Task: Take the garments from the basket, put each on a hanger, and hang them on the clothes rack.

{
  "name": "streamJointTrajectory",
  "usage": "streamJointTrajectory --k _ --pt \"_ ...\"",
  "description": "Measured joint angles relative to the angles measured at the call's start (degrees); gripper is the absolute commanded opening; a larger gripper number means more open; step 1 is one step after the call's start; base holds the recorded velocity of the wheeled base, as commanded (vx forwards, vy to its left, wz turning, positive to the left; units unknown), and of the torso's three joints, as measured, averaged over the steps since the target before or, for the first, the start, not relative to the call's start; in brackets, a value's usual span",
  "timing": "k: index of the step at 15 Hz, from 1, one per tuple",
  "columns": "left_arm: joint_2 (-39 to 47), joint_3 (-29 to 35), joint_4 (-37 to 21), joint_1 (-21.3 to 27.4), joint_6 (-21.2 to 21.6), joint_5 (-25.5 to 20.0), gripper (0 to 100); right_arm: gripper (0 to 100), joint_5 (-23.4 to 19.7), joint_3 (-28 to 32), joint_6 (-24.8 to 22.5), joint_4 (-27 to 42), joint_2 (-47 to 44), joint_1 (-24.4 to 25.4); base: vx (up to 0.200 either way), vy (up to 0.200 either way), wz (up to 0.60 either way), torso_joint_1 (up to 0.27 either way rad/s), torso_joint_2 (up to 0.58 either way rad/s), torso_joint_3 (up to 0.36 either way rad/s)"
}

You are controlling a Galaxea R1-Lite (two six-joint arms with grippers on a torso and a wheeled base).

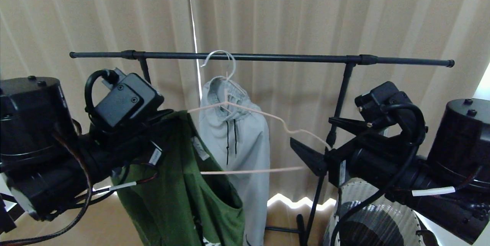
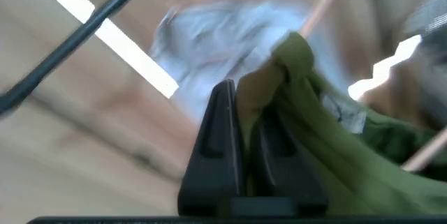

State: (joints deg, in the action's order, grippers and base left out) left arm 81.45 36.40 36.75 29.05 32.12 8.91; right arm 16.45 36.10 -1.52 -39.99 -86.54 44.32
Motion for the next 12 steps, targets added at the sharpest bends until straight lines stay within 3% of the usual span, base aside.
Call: streamJointTrajectory --k 6,12 --pt "-0.50 -1.60 6.73 -1.79 -1.83 0.69 0 100 -0.09 -1.95 -0.02 -0.16 0.05 -1.00 0.000 0.000 0.00 0.000 0.00 0.000" --pt "-0.33 0.89 12.29 3.99 -7.30 -1.44 0 100 -1.21 -3.06 0.05 -3.54 -2.13 3.41 0.000 0.000 0.00 0.000 0.00 0.000"
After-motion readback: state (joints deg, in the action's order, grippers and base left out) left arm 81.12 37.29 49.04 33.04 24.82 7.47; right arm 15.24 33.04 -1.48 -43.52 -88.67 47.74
